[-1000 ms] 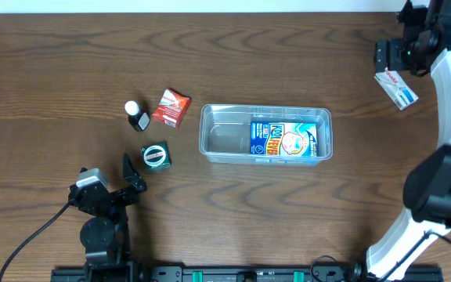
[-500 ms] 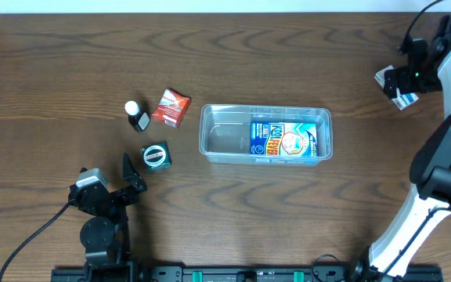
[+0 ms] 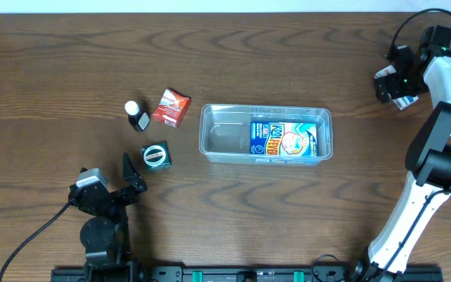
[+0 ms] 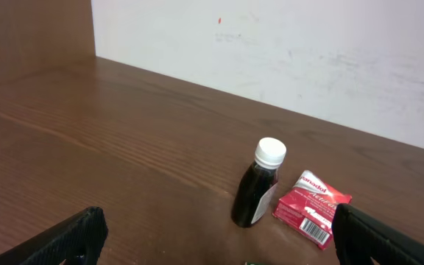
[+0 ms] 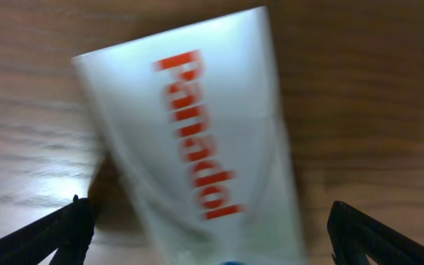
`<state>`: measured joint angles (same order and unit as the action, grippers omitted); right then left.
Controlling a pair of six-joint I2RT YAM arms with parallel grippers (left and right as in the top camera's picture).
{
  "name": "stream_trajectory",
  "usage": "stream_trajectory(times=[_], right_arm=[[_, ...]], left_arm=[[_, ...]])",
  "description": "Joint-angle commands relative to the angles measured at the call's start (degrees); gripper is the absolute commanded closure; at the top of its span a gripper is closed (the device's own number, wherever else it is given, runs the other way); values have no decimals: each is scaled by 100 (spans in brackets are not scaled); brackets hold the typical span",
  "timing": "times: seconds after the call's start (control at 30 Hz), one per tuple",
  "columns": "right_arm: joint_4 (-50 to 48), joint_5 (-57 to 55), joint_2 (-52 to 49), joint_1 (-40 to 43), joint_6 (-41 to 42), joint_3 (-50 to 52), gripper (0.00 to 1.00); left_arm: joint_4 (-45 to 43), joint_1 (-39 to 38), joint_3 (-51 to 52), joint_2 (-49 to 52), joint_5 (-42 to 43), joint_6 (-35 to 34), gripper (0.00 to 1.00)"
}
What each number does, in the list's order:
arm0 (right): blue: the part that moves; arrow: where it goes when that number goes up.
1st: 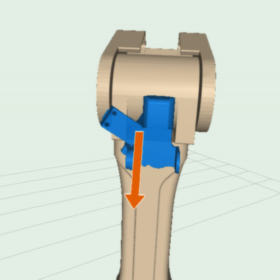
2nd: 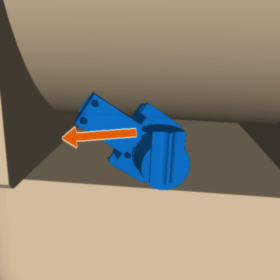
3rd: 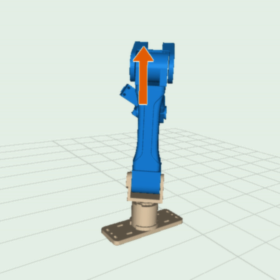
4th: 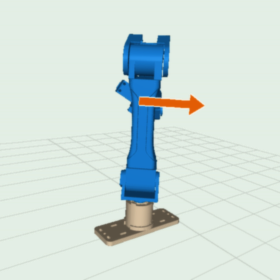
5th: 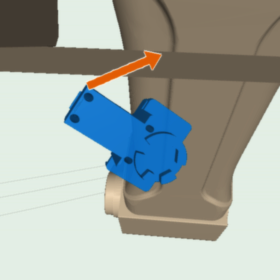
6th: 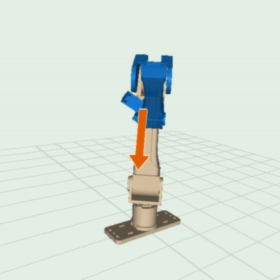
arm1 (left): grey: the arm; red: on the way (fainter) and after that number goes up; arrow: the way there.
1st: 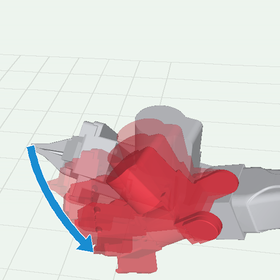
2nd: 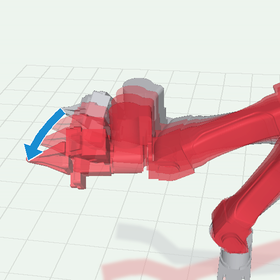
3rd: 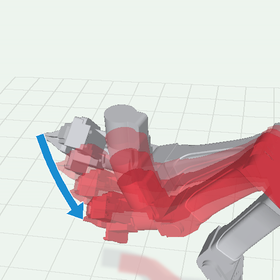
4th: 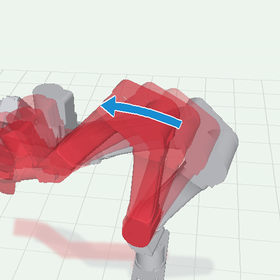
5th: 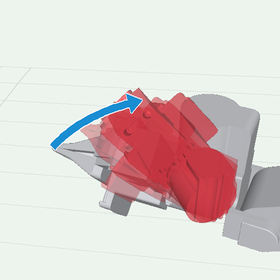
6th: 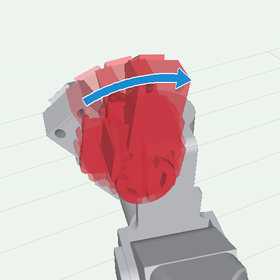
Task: Pack container
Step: 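Move right gripper to the white Panadol box and grasp it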
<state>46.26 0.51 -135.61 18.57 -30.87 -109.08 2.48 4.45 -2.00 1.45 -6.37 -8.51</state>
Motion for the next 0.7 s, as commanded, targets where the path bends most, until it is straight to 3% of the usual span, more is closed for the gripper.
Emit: stream_trajectory(times=[0.0, 0.37, 0.4, 0.57, 0.67], right_arm=[[-122, -26, -138, 26, -116, -107, 1], [-164, 315, -138, 22, 105, -107, 1], [-138, 315, -138, 22, 105, -107, 4], [42, 271, -138, 24, 107, -107, 44], [160, 271, -138, 26, 109, -107, 48]], left_arm=[[109, 9, 177, 0, -13, 98, 2], [109, 9, 177, 0, -13, 98, 2], [109, 9, 177, 0, -13, 98, 2], [109, 9, 177, 0, -13, 98, 2], [109, 9, 177, 0, -13, 98, 2]])
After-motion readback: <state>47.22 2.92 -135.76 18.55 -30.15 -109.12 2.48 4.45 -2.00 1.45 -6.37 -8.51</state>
